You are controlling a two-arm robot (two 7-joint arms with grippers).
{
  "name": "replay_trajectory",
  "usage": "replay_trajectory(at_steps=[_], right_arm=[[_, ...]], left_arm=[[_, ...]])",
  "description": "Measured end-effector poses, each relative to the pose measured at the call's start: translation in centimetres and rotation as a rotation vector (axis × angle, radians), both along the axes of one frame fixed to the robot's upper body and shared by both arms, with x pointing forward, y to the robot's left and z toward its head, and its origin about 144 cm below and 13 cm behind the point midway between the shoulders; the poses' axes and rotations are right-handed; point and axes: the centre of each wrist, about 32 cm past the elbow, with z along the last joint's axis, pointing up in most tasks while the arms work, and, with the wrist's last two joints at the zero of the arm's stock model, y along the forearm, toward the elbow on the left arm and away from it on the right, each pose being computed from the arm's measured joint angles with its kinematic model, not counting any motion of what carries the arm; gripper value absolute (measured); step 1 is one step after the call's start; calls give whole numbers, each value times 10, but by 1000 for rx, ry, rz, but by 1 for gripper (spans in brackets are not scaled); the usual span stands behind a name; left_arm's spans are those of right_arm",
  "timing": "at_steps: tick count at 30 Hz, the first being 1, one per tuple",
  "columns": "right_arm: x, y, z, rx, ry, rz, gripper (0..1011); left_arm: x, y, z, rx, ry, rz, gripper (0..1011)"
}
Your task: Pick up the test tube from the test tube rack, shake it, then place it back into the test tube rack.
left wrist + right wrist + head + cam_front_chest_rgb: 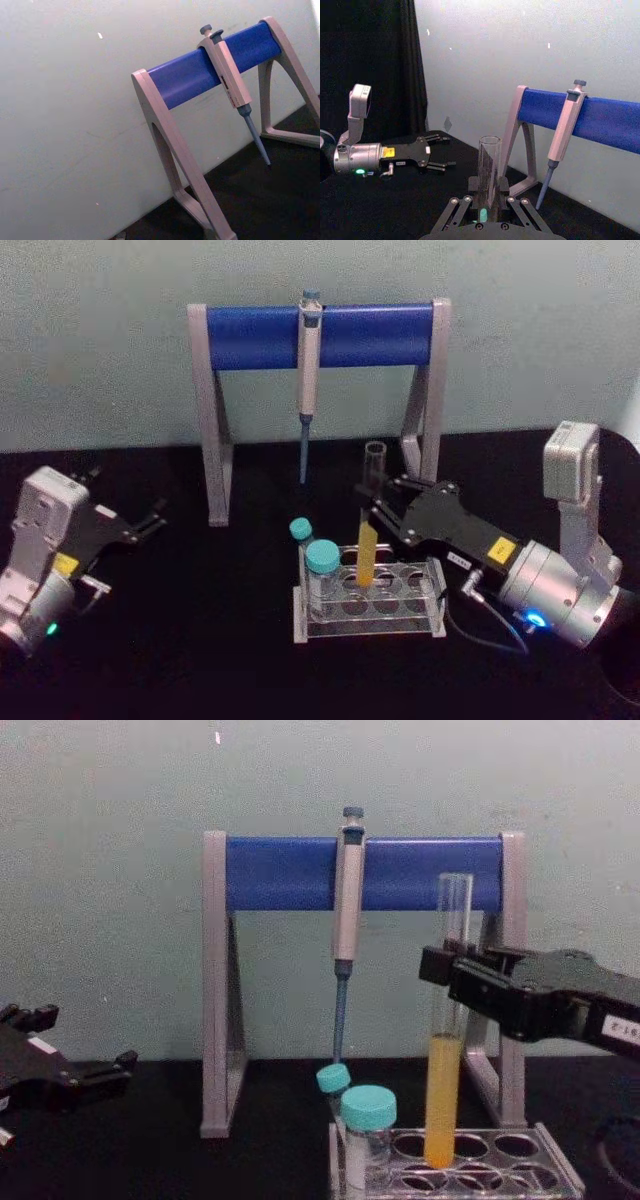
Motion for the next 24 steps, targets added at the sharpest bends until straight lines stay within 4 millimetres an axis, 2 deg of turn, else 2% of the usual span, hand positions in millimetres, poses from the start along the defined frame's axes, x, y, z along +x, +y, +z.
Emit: replay_trajectory(at_steps=[24], right_arm=[[13,8,-14,4,8,-3,229]], left_arm=[[0,0,0,0,0,0,1001]])
